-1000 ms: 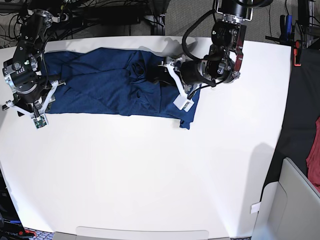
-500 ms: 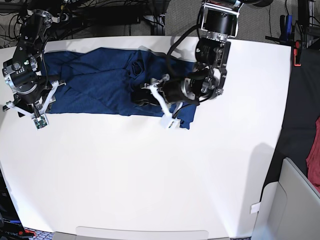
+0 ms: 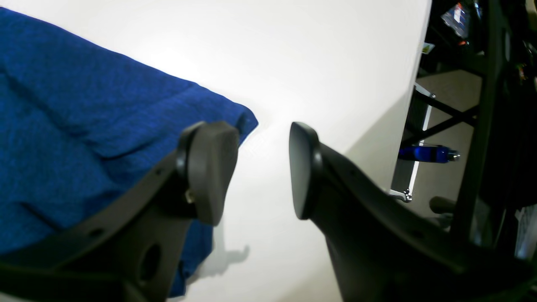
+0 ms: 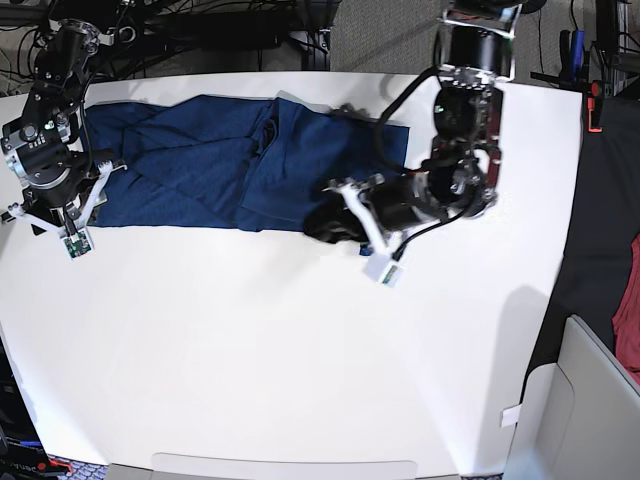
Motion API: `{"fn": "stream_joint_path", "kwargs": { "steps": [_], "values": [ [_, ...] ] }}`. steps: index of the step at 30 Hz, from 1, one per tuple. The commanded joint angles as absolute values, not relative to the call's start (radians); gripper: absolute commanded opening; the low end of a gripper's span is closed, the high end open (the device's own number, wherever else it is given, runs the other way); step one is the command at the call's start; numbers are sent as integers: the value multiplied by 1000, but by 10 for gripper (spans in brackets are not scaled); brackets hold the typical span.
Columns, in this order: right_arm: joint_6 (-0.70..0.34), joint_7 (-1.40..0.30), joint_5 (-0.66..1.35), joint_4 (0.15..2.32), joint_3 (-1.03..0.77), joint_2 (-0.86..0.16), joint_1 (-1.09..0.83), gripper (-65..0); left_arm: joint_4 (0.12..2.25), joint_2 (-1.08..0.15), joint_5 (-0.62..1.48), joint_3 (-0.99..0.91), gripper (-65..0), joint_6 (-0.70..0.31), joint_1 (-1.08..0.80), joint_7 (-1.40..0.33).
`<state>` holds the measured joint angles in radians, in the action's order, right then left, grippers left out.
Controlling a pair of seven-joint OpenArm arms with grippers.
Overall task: Fold the T-shirt properly
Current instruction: 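Grasp the folded stack edges with both grippers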
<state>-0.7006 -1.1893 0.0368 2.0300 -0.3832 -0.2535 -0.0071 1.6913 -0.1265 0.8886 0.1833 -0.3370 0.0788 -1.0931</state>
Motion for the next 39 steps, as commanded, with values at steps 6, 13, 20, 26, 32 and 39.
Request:
{"fn": "stream_joint_path", "kwargs": {
  "steps": [6, 13, 20, 26, 32, 39],
  "values": [
    [-698, -1179, 65, 2045, -377, -375, -21, -399, 1719, -197, 903, 73, -451, -341, -25, -1086],
    [-698, -1181, 272, 2038, -380, -479, -114, -298, 1741, -214, 903, 19, -421, -341, -74, -1084],
    [-698, -1181, 317, 1917, -424, -418, -162, -287, 1741, -209, 903, 27, -421, -341, -73, -1086],
    [-698, -1181, 317, 1830, -572, -302, -177, -287, 1741, -211, 903, 27, -421, -343, -76, -1086],
    [-698, -1175, 315, 1830, -582, -288, -168, -287, 1741, -211, 903, 27, -421, -344, -77, -1086],
    [-698, -1178, 315, 1825, -651, -234, -108, -287, 1741, -209, 903, 28, -420, -346, -96, -1086]
  ]
}}
